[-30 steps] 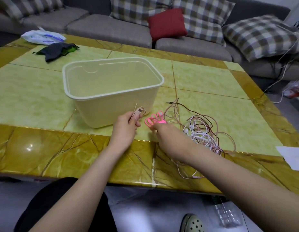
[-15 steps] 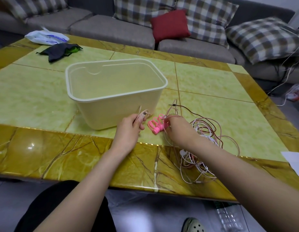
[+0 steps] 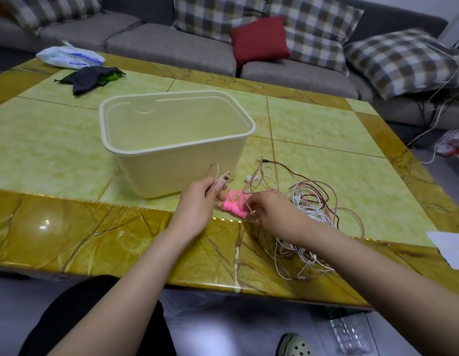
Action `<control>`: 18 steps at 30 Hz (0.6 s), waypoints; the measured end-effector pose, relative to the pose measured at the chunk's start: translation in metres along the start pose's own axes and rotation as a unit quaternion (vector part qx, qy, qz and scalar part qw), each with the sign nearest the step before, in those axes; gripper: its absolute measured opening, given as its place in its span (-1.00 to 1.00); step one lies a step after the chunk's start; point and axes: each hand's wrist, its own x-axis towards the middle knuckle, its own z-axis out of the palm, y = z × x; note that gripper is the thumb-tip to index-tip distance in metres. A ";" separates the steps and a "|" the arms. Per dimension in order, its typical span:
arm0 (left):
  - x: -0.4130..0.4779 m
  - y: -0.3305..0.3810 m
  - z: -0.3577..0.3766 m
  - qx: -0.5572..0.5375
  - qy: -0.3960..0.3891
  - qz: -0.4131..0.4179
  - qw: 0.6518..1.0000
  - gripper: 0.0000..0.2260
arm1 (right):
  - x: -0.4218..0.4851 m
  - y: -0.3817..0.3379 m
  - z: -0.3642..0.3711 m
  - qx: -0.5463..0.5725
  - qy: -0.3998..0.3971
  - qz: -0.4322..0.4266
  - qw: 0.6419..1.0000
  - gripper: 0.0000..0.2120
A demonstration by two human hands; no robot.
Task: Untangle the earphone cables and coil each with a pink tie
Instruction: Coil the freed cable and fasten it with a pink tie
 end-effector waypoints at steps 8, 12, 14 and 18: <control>-0.010 0.003 0.008 0.077 -0.095 0.075 0.990 -0.74 | -0.028 -0.025 -0.006 -0.039 0.012 0.014 0.999 -0.77; -0.009 0.003 0.009 0.096 -0.086 0.080 0.988 -0.73 | -0.039 -0.035 -0.010 -0.070 0.093 -0.011 0.993 -0.83; -0.009 0.003 0.009 0.099 -0.086 0.078 0.988 -0.75 | -0.043 -0.040 -0.004 -0.025 0.068 -0.044 0.996 -0.87; -0.009 0.002 0.008 0.101 -0.073 0.075 0.989 -0.80 | -0.037 -0.032 0.011 -0.070 0.021 -0.028 0.997 -0.79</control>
